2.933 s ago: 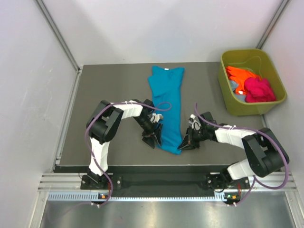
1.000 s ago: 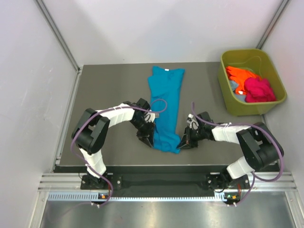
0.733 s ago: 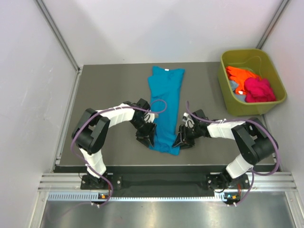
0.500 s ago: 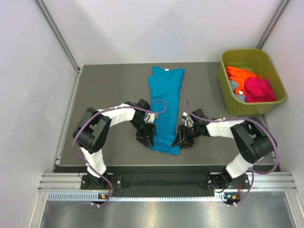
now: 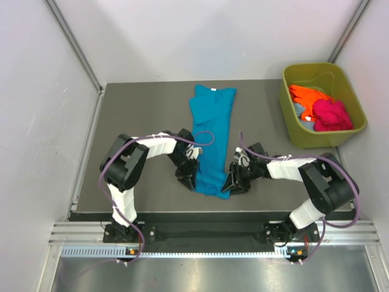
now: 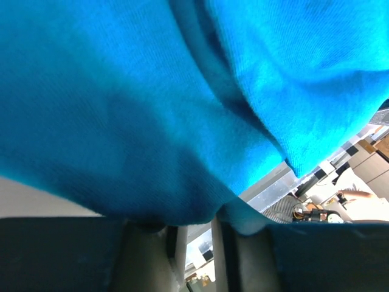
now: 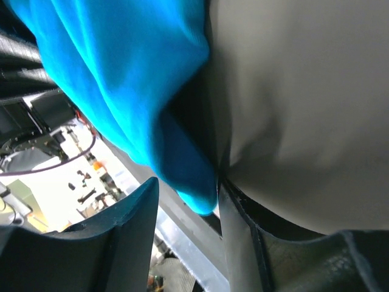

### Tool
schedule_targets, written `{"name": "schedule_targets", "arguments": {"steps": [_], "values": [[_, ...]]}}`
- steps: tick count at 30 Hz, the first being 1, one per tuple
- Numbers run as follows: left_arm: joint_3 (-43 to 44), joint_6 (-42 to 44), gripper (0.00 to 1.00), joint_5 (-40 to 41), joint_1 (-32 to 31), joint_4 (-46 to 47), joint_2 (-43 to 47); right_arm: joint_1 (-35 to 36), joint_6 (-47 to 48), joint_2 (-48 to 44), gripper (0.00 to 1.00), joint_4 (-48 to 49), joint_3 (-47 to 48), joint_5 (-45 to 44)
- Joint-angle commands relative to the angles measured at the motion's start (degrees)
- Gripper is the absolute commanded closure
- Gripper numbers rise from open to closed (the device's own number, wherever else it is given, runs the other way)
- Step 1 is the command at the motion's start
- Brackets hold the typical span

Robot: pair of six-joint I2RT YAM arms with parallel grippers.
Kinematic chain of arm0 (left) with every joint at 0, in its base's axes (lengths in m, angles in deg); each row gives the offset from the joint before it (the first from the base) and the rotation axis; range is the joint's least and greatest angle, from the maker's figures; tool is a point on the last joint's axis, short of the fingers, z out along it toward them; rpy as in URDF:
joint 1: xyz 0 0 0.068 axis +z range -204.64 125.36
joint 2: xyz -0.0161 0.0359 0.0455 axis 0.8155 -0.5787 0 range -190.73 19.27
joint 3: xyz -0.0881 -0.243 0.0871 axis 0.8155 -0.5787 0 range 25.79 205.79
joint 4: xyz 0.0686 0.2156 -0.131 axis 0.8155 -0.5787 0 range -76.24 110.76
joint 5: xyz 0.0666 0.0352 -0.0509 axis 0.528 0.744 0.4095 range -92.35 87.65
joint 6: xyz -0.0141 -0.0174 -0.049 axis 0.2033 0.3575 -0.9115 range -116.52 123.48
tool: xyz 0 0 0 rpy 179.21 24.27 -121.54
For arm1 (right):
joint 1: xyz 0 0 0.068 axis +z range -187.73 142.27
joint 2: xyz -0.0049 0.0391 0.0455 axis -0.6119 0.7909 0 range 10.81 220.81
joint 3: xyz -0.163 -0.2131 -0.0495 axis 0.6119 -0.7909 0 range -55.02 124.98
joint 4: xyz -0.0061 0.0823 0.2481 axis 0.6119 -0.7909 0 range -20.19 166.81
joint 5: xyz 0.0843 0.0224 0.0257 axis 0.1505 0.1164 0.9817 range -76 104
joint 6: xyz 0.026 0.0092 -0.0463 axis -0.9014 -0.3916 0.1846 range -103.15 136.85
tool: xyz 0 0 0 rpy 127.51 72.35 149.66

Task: Fold and stack the t-shirts
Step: Fold the tshirt

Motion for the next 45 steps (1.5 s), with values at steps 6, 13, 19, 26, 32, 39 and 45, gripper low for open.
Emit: {"name": "schedule_targets", "arguments": {"steps": [6,13,19,26,32,39,45], "values": [[-0.8,-0.1,0.99,-0.7,-0.2,1.5,2.6,1.5,-1.1,-1.2,0.68,1.8,-3.9,-0.9],[-1.9,-0.2,1.00,-0.8,-0.2,2.0,4.4,2.2,-1.1,-1.2,0.90,4.0,-3.3,-1.9],[-1.1,1.4,1.00,-1.2,-0.2,-0.6,7.0,2.1,2.4,-3.9,1.00,0.9,-0.7,-1.8],[0.7,5.7,1.00,-0.2,-1.9,-6.4,15.6,2.0,8.2,-10.7,1.00,-5.9,2.2,-2.1],[1.4,9.1,1.00,-2.9,-2.0,-11.6,22.0,1.8,9.8,-14.2,1.00,-10.5,5.0,-0.4],[-1.2,8.7,1.00,-8.9,-1.7,-15.8,23.3,1.9,11.9,-18.5,1.00,-13.9,8.1,1.6],[-2.7,5.5,1.00,-6.9,-0.6,-10.9,21.8,1.8,9.7,-18.3,1.00,-9.9,5.3,0.6]]}}
